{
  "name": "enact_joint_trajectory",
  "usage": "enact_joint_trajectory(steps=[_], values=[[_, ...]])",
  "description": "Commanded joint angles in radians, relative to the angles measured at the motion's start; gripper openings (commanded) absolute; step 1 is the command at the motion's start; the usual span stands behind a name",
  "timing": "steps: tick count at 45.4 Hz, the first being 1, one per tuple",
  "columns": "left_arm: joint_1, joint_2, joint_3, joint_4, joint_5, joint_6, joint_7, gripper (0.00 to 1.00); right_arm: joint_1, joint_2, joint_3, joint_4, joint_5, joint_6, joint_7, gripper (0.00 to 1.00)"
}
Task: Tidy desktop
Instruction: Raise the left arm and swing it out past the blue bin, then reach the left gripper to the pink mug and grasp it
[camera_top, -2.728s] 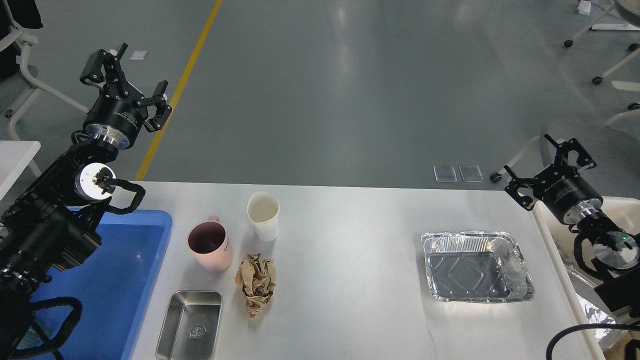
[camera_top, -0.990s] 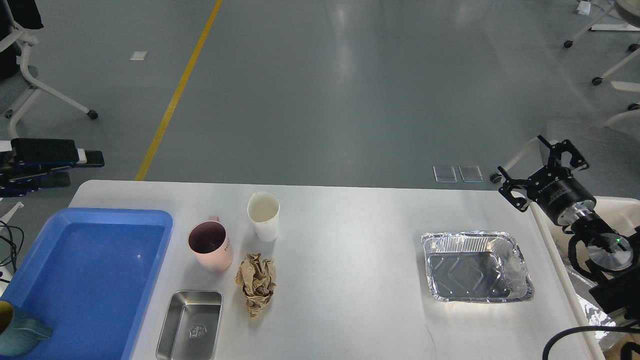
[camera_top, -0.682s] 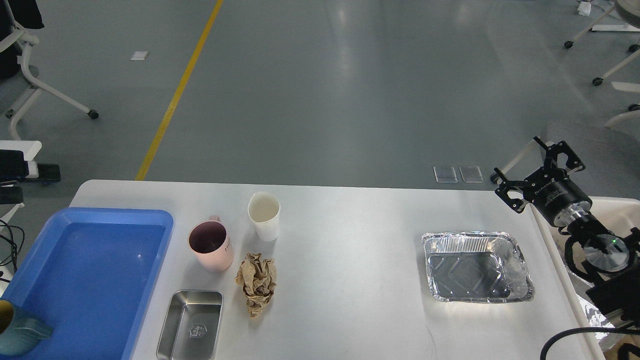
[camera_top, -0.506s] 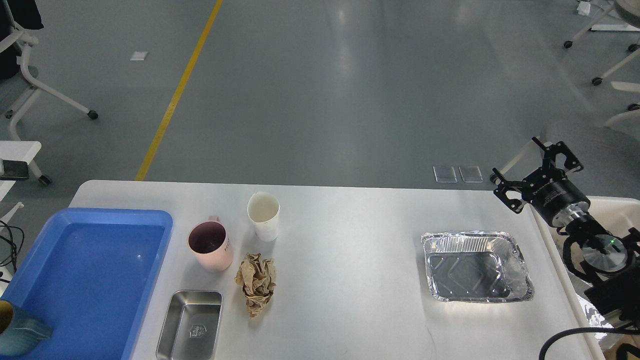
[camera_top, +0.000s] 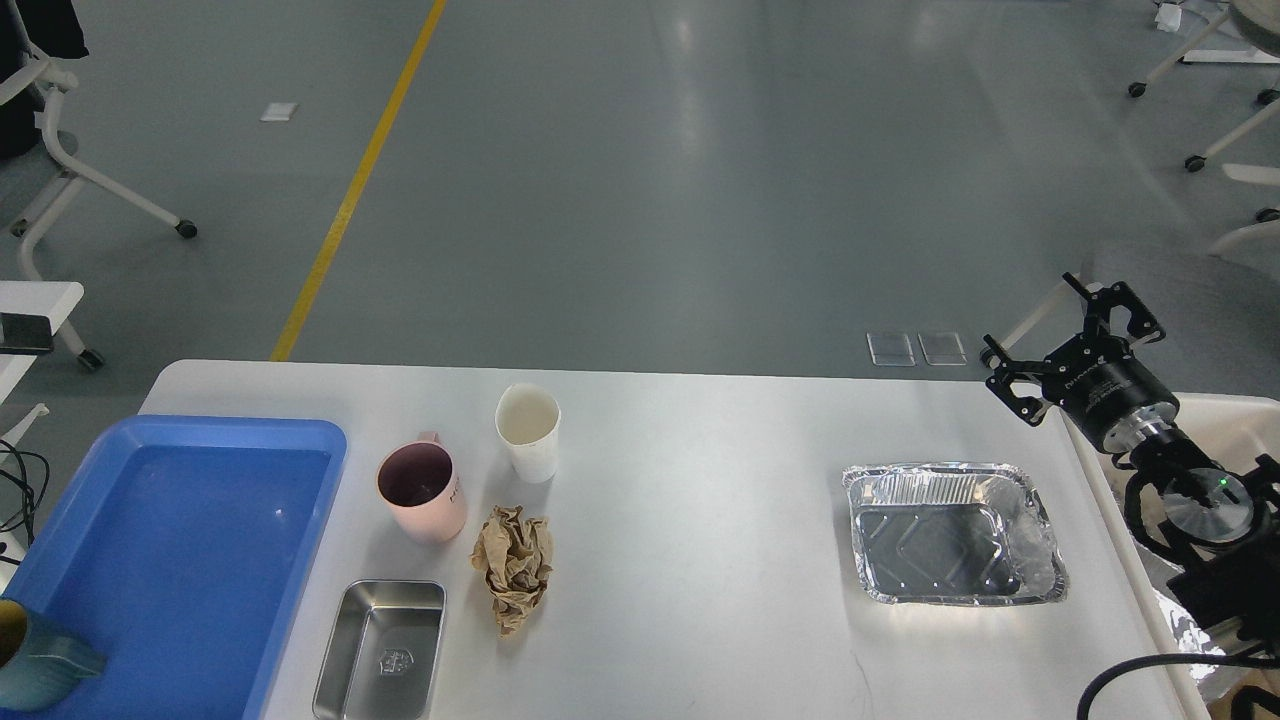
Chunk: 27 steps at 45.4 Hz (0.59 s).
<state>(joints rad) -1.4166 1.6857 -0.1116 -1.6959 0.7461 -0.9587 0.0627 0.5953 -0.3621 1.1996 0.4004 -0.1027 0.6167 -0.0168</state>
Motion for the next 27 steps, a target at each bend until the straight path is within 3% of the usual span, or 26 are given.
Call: enact_joint_trajectory(steps=[1,13,19,27], values=[[0.059,-0.092,0.020,0.005,0.018,0.095,0.029,0.96,0.000,-0.005,0.000,-0.002,-0.002,0.000,0.000,1.00],[0.232,-0.326,0.029,0.091,0.167,0.333,0.045,0.96,-0.002,-0.006,0.000,-0.002,0.000,0.000,0.000,1.00],[0.341,-0.464,0.029,0.134,0.289,0.446,0.078,0.93,-0.008,-0.009,0.000,0.000,0.000,0.000,0.000,1.00],[0.433,-0.630,0.027,0.243,0.389,0.517,0.108,0.87,-0.011,-0.011,0.000,-0.002,-0.002,0.000,0.000,1.00]])
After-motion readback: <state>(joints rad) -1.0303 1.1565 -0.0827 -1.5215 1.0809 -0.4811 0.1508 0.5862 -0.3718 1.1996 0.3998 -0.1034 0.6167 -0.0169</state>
